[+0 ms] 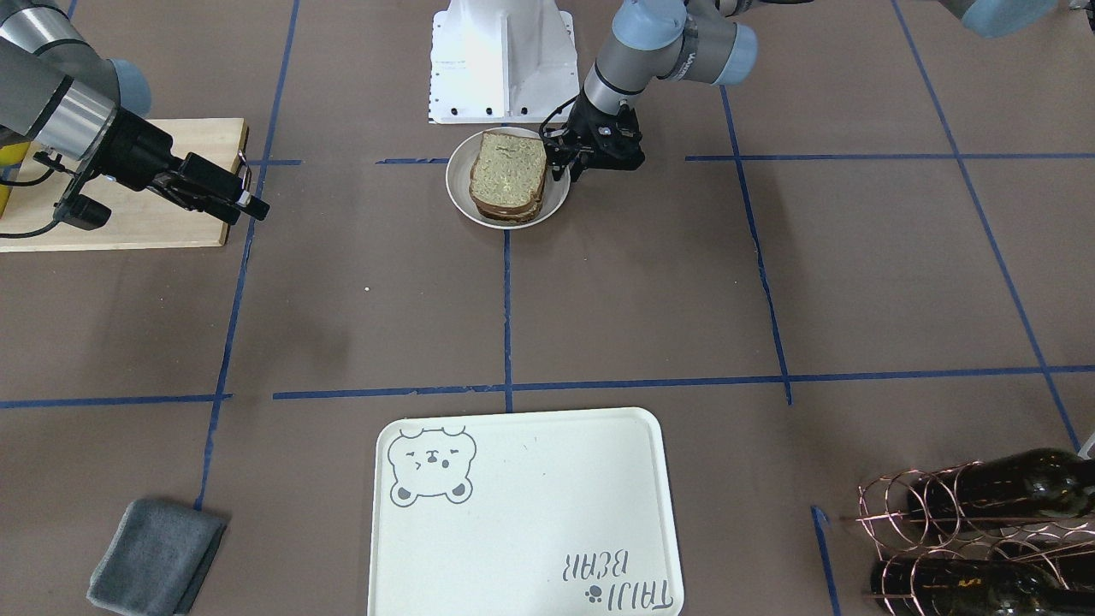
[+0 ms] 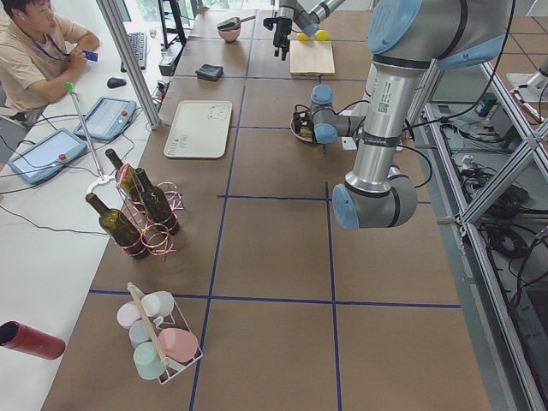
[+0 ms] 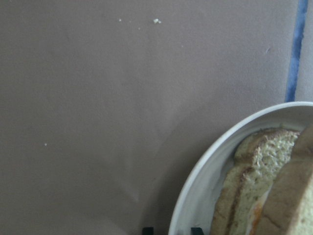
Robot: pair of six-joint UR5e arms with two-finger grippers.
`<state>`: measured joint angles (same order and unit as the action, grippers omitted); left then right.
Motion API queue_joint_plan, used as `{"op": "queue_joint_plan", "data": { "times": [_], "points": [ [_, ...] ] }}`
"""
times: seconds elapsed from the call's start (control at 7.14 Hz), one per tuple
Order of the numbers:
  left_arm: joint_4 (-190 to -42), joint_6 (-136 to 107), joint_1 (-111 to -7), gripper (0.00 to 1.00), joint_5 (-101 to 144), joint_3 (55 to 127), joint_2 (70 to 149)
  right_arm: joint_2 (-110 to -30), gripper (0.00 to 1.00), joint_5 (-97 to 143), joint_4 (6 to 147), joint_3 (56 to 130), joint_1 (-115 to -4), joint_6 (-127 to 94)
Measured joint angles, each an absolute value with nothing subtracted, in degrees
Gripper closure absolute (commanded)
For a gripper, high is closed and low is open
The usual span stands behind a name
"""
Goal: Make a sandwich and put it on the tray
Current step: 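Grasp the plate rim nearest the robot with the left gripper, then lift the plate with the left gripper and carry it onto the white tray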
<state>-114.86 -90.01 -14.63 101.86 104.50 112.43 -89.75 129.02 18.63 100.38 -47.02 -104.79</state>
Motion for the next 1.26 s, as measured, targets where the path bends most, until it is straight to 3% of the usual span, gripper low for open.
{"op": "queue_joint_plan", "data": {
  "times": [0.42,0.84,1.26],
  "points": [
    [-115.56,-90.76,-14.64,1.0,102.02,105.11,112.68,-89.84,0.0,129.12,18.63,100.45,-47.02,-104.83],
    [-125.71,-99.53,-14.91,1.0,102.18,105.67,113.12,-91.14,0.0,131.66,18.2,100.38,-49.05,-104.77],
    [-127.45,-107.68,-19.25,1.0,99.3,101.93,117.98,-93.98,0.0,137.01,17.95,99.87,-54.07,-102.34]
  ]
}}
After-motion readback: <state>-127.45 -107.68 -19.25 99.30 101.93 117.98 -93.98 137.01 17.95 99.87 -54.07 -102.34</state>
